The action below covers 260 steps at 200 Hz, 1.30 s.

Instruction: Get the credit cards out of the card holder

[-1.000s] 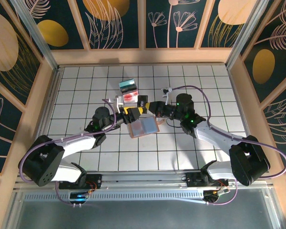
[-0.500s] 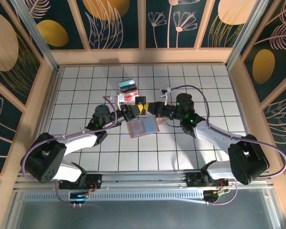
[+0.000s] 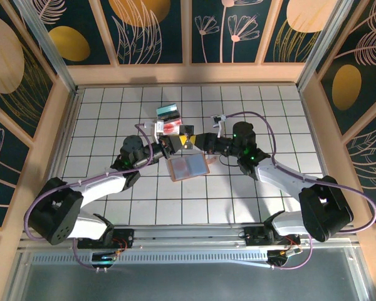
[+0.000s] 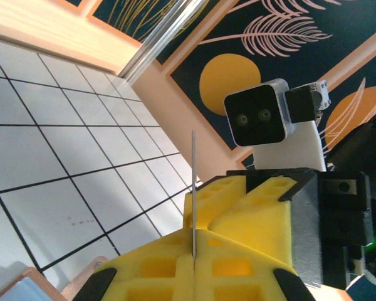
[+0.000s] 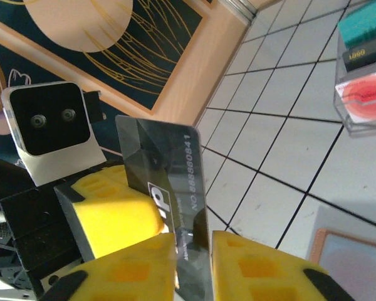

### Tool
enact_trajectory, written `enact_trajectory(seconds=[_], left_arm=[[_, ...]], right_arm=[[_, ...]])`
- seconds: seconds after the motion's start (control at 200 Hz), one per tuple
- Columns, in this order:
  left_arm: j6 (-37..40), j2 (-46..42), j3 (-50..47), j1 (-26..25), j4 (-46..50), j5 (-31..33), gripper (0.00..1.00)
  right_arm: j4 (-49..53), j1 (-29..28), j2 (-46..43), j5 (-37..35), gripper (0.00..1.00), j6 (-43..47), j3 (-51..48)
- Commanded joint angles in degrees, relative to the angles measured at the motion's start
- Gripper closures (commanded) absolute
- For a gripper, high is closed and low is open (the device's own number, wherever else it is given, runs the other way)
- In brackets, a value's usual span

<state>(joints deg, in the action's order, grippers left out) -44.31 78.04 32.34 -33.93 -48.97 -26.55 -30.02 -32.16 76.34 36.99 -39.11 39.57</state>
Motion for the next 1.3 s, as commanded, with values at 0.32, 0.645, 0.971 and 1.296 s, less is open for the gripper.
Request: enact_trajectory(seconds=[0.32, 0.645, 0.971, 1.296], left_arm=[[26.5, -9.7, 8.7, 0.1, 27.1, 6.0, 1.00], [42.1, -7.2, 17.4, 0.6, 42.2, 11.4, 1.00], [56.1, -1.1, 26.1, 2.3, 51.3, 14.5, 1.00], [62.7, 11.3, 37.2, 10.5, 58.9, 10.6, 1.00]], right_arm=[[9.3, -0.3, -8.4, -8.5, 0.48, 7.0, 1.0], [9.2, -0.2, -16.2, -16.8, 0.25, 7.4, -2.3], [13.1, 2.7, -20.0, -17.2, 0.01, 6.4, -2.3], [12.6, 4.8, -19.3, -17.4, 0.01, 4.7, -3.9]])
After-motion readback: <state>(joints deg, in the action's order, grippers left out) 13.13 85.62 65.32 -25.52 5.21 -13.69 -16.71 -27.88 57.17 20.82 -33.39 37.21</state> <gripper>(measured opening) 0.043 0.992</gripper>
